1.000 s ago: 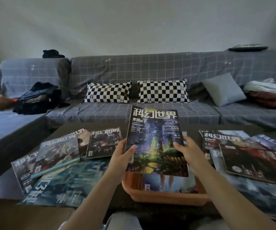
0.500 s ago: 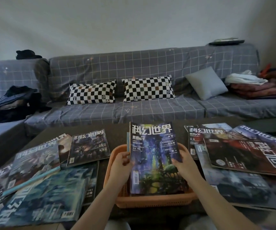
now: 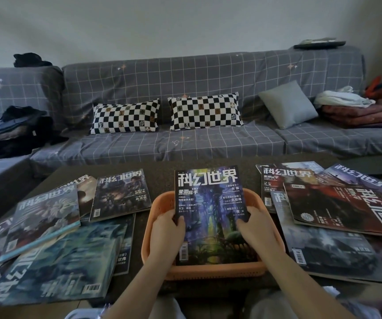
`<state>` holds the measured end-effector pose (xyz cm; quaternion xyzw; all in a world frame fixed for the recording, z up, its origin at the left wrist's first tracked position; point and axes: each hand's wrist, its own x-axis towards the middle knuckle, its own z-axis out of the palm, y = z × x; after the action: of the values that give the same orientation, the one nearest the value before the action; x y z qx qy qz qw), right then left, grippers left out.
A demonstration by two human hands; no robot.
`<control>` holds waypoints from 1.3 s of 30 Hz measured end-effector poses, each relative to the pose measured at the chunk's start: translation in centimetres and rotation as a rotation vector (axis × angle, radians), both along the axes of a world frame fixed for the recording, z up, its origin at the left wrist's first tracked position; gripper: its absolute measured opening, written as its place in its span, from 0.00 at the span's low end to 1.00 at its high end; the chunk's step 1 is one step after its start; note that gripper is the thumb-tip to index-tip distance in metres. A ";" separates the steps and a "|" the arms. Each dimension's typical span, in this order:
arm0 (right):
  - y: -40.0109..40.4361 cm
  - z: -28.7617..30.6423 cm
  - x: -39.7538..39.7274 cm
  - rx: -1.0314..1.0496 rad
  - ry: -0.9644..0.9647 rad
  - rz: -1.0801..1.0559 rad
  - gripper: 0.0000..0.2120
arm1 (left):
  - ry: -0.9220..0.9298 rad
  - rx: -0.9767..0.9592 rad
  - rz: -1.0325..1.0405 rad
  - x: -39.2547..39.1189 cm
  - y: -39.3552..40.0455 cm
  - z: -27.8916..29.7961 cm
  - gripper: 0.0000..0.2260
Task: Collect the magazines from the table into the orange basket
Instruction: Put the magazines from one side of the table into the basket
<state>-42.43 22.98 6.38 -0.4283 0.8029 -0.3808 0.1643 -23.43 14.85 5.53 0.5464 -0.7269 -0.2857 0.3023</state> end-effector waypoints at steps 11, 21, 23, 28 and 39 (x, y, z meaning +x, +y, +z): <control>-0.2 -0.2 -0.4 0.100 -0.189 0.068 0.07 | 0.004 0.097 0.008 0.0 -0.4 -0.1 0.11; 0.0 0.3 -0.5 0.141 -0.186 0.071 0.06 | -0.025 0.084 0.008 -0.1 -0.4 0.1 0.13; 0.0 0.5 -0.3 0.103 -0.167 0.069 0.04 | -0.030 0.059 -0.007 0.0 -0.1 0.4 0.11; 0.0 2.0 0.7 -0.162 -0.023 0.029 0.17 | 0.090 -0.056 -0.057 0.7 0.1 1.8 0.06; -9.2 4.0 8.4 -0.238 -0.132 0.401 0.15 | 0.187 -0.087 0.086 6.7 -6.2 2.9 0.17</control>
<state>-33.99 13.82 10.40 -0.5695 0.6389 -0.4597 0.2368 -16.70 8.66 8.46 0.5342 -0.6833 -0.2905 0.4042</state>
